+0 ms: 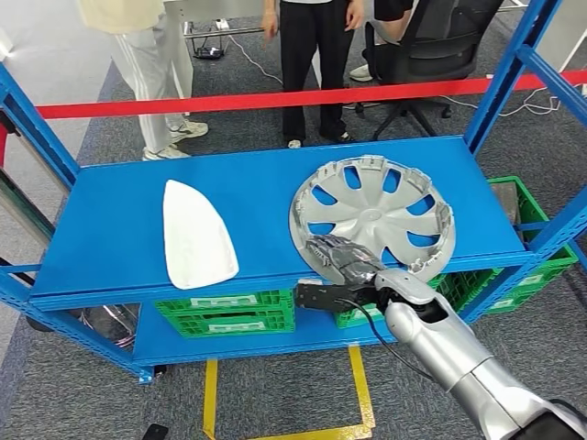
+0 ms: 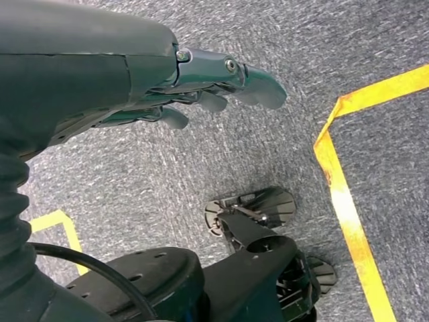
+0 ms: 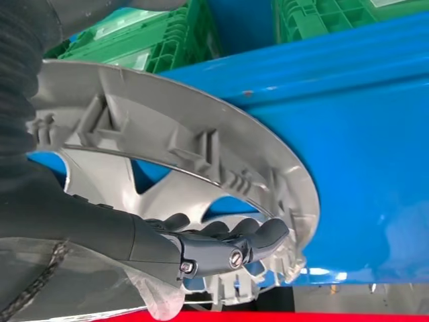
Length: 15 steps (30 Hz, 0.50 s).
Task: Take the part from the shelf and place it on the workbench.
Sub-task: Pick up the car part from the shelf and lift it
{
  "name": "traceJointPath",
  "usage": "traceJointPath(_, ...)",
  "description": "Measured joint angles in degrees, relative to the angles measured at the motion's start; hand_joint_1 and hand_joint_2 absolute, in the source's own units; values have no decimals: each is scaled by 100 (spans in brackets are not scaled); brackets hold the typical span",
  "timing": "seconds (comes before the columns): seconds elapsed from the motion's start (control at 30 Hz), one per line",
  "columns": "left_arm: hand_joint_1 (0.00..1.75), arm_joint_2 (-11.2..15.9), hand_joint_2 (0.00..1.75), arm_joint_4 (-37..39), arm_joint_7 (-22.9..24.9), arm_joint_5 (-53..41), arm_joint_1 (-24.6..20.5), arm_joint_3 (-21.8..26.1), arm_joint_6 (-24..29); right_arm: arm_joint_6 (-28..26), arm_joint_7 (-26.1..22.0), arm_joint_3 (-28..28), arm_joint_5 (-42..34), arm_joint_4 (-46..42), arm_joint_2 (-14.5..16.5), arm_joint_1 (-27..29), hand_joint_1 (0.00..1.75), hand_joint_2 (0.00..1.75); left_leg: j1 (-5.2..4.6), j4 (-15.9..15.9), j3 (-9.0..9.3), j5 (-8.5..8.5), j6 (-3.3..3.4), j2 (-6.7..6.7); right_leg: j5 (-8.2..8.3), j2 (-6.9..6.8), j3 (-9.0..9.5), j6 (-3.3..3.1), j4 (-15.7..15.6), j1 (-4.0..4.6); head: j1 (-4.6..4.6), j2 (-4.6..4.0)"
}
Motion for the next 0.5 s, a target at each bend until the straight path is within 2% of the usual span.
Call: traceJointPath(0.5,0,57,175,33,104,61,1,143,60,-17,57,206,-91,171,0,-144,0,175,0,0,-2,1,1,-2,1,-2,-1,-1,0,0,1,0)
